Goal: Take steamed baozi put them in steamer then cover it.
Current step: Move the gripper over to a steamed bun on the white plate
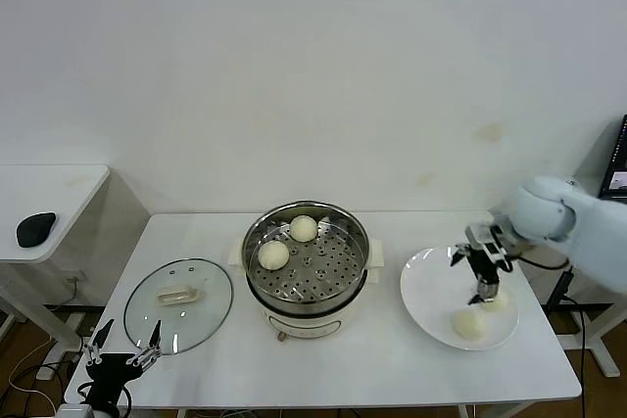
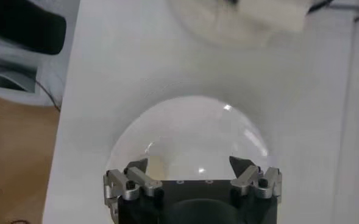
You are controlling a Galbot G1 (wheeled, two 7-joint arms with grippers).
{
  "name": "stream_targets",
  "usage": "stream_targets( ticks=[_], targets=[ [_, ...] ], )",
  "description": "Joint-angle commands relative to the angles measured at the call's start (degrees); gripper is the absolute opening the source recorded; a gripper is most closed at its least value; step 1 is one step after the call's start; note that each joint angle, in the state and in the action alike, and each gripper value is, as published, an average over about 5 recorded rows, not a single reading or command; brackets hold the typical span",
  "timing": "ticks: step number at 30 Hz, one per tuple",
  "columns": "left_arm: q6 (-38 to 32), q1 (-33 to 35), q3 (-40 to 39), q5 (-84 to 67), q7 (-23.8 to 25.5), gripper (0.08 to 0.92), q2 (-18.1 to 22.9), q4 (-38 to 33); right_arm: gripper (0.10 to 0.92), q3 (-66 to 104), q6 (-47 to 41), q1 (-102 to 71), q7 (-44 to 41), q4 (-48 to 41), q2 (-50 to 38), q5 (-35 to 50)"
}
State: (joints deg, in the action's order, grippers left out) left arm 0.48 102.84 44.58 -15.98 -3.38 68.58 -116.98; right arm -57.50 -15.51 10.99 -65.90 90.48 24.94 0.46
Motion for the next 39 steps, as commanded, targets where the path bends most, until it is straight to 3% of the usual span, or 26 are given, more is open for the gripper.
stream_targets(
  ticks=[1,32,39],
  targets=[
    [-0.15,0.42,-0.04,0.11,0.08,0.823,-0.04,0.01,0.823,9.84,1.67,-15.05,0.63,-1.69,-2.81,-6.39],
    [-1.17,0.67,0.53,0.35,0.90,0.823,-0.26,0.84,0.821,15.78,0.79,-23.19,4.07,-9.61,5.89,-9.44],
    [-1.17,0.45,0.53,0.35,0.85,0.823,-0.23,1.00,0.732,15.88,0.19,-23.06,3.86,-9.52,5.72,-9.49]
  ],
)
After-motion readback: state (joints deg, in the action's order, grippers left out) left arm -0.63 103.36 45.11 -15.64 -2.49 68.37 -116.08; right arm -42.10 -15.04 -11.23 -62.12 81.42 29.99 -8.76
